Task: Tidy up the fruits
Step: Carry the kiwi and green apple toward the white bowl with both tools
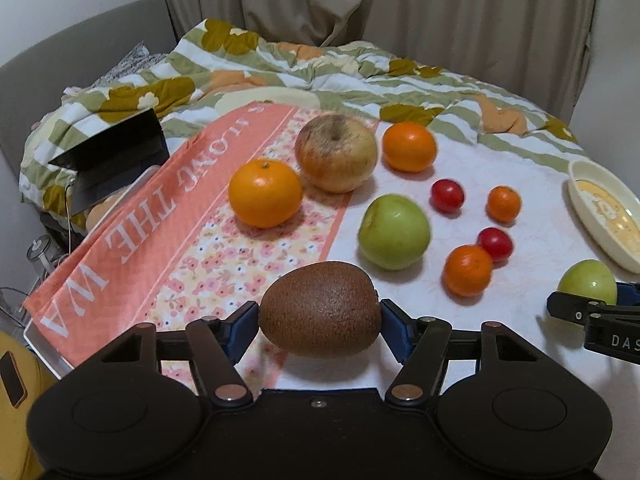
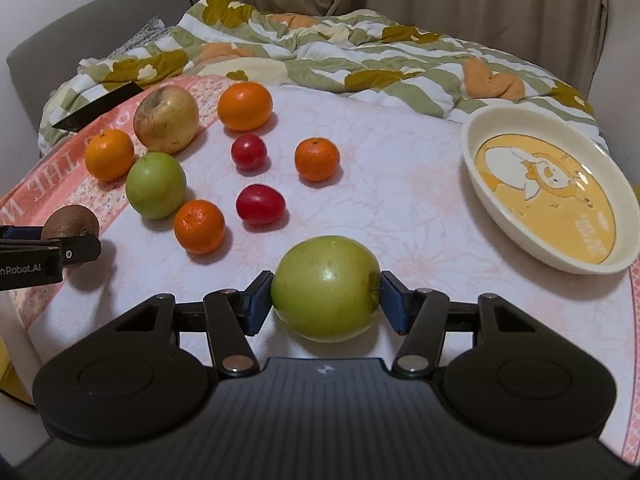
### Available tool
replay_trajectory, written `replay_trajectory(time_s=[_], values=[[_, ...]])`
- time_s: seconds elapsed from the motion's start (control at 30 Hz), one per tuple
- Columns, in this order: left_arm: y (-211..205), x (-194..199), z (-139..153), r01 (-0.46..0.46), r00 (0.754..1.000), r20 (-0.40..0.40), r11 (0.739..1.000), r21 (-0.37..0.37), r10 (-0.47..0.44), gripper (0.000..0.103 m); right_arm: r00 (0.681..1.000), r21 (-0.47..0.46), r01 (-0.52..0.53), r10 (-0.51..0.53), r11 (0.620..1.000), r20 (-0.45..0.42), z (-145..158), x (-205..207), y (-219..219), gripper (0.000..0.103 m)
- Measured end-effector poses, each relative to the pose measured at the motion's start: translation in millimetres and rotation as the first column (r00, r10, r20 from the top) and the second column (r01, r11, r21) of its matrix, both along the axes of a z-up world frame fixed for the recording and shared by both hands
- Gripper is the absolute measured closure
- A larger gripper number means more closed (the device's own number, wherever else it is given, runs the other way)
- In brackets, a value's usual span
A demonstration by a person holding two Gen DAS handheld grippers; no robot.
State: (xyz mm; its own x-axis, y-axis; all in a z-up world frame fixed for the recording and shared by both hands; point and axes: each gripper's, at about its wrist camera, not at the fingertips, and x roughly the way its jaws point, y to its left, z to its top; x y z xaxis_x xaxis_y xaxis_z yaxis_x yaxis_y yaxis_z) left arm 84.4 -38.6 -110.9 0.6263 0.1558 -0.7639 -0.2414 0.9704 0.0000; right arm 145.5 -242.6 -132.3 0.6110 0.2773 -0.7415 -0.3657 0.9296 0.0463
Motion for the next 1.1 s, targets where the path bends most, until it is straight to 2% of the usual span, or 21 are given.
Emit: replay_trajectory(time_s=[0.33,0.6,0.83,1.1], values=[[-45.1,-2.4,47.4,0.058,0.996,0.067,0.998,0.008,-0.058,0.034,0.998,0.033,0.048,-0.050,0.998,0.038,49.1,-15.4,-48.1,0.031],[-98.8,12.2,84.9,0.147,0.978,0.146,0.989,0.022,-0.148,0.034,0.990,0.039,0.119,-0.122,0.992,0.072,87.4,-24.1,-105.9,0.031],[-142.3,49.4,103.7,0.270,0.942,0.202,0.963,0.016,-0.268,0.034,0.974,0.026,0.193,-0.195,0.981,0.114,109.8,-8.6,-150.4,0.031],[-188.1,113.4,101.0,0.431,0.883,0.191,0.902,0.030,-0.428,0.034,0.948,0.047,0.294,-0.298,0.954,0.109,114.4,30.1,-192.8,0.031]])
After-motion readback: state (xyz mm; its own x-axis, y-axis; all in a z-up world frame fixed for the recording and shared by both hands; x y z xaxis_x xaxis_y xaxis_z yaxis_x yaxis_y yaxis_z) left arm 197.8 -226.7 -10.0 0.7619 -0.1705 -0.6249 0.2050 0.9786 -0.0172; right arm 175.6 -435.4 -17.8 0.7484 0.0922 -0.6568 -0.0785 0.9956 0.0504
